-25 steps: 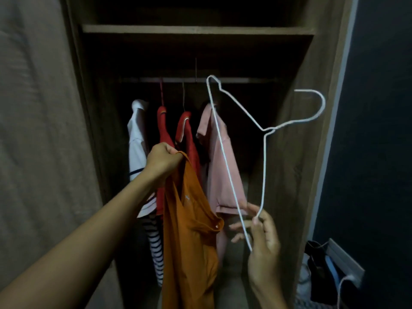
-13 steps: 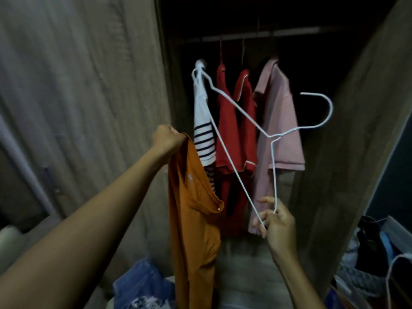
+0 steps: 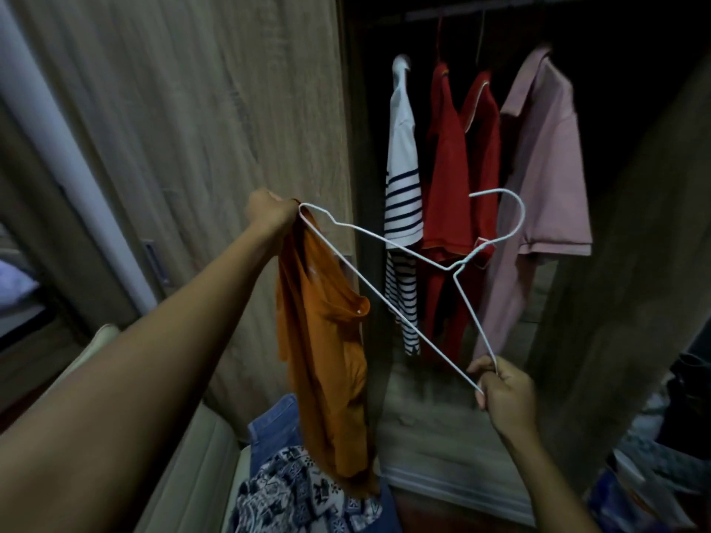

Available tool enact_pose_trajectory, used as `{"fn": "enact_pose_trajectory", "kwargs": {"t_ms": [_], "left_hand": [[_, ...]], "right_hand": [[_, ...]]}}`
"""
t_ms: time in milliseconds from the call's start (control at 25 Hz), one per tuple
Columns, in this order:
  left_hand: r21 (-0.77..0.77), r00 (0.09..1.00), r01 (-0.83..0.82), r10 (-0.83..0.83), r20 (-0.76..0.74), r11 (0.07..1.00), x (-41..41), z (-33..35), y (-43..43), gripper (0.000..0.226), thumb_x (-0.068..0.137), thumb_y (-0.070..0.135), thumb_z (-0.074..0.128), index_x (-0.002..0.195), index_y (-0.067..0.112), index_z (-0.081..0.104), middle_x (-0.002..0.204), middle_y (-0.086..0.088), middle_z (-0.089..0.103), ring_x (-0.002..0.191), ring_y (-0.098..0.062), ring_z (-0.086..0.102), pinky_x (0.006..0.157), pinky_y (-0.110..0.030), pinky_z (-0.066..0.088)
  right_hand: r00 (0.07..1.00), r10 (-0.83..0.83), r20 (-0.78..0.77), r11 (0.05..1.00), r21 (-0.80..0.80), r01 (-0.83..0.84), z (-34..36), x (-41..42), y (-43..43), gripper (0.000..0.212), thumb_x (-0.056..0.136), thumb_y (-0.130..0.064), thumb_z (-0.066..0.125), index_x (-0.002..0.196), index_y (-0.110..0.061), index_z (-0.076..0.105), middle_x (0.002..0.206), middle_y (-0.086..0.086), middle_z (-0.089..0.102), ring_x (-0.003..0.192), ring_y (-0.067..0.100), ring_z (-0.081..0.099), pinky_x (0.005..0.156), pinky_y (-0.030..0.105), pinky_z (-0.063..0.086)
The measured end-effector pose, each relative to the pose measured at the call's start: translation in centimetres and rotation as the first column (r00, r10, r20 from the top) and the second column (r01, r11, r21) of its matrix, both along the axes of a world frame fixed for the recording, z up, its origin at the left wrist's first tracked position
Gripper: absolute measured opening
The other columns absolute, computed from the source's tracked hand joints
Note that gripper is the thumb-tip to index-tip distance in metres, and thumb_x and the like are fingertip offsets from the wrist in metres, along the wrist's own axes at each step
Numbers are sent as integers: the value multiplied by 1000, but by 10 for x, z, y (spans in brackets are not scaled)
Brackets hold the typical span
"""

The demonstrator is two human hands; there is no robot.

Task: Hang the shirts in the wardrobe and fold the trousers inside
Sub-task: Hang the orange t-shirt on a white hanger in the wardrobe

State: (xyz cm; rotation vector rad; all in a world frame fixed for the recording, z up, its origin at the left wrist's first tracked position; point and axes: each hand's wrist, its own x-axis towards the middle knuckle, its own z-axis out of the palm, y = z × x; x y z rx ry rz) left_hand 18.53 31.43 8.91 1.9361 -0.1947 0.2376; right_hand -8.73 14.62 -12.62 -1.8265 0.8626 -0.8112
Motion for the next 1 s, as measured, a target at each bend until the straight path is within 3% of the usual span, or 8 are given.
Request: {"fn": "enact_pose_trajectory", "kwargs": {"t_ms": [160,320,480,640,760,920,1000], "left_hand": [[99,997,-63,58,57,993,-2,3,7,3,76,15,57,75,12,56,86,-17,64,89,-31,65,69,-34,52],[315,976,-65,-5,218,947,-18,3,3,15,78,14,57,90,6,61,98,-18,66,97,-35,62,86,-41,53],[319,927,23,-140,348,948,-33,1,-1,7,80,9,57,85,13,53,82,-4,57,86,-26,59,76,-39,50],[276,872,99,-217,438,956,-49,7,-4,9,84,7,54,87,14,48,72,6,45,66,-9,46,56,-22,34],[244,853,154,-253,456,958,-61,11,-8,7,84,7,53,87,12,50,81,-3,53,75,-18,50,62,-28,38],[241,857,342,-407,317,908,-56,18,3,12,91,17,49,80,14,54,77,-4,57,71,-17,54,70,-34,42],[356,821,250,-392,415,900,-47,23,14,27,92,25,44,88,6,63,86,-13,61,83,-24,57,76,-36,39]], "right_hand": [[996,6,-86,996,-86,-13,13,0,15,35,63,-22,40,74,-45,64,51,-5,61,59,27,60,63,37,51],[983,17,-181,986,-157,-46,41,10,20,25,70,-26,38,72,-35,61,68,8,65,71,31,59,66,34,47],[974,11,-226,965,-253,-69,64,21,13,25,84,-13,47,86,-30,65,76,4,64,75,30,56,66,32,44],[983,7,-183,926,-370,-76,84,36,12,28,76,-24,37,91,-37,55,82,4,66,80,33,61,75,39,51],[971,30,-237,909,-397,-125,103,47,13,28,84,-18,41,95,-34,62,89,4,65,86,33,61,75,35,48],[991,31,-134,947,-312,-72,115,59,4,31,66,-25,38,77,-43,61,77,-1,70,79,28,63,73,39,52],[993,42,-109,952,-298,-73,118,61,0,33,61,-25,37,78,-42,61,71,0,68,76,27,63,72,40,53]]}}
